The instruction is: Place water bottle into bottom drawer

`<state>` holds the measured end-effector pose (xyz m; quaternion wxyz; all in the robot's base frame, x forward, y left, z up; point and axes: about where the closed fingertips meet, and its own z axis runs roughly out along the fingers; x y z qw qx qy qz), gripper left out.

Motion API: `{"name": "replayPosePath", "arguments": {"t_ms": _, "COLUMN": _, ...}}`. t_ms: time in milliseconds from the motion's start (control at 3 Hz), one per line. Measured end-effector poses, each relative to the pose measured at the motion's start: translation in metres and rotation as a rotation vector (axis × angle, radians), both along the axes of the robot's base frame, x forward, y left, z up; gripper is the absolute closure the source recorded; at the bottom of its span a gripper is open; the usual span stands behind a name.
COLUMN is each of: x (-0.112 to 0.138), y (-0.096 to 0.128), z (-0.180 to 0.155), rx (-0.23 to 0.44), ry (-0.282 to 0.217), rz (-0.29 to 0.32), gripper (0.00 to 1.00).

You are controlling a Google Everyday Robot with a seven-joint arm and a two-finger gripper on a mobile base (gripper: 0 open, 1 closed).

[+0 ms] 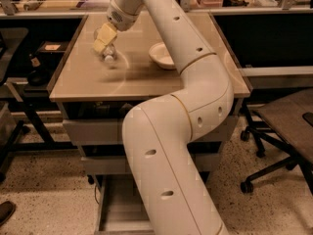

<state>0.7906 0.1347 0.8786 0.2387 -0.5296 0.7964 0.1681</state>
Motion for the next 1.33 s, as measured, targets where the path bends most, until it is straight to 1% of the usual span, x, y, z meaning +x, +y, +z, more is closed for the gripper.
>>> {"name": "replayPosePath", "arguments": {"t_ms": 667, "x": -0.001, "y": 0.007, "z": -0.015, "rx": -0.002, "ry": 0.042, "rz": -0.011, "gripper": 0.00}}
{"name": "replayPosePath", "arguments": {"t_ms": 1333, "x": -0.004, "y": 0.016, "z": -0.033, "rx": -0.031, "ry": 0.088, "rz": -0.021, "gripper": 0.00}}
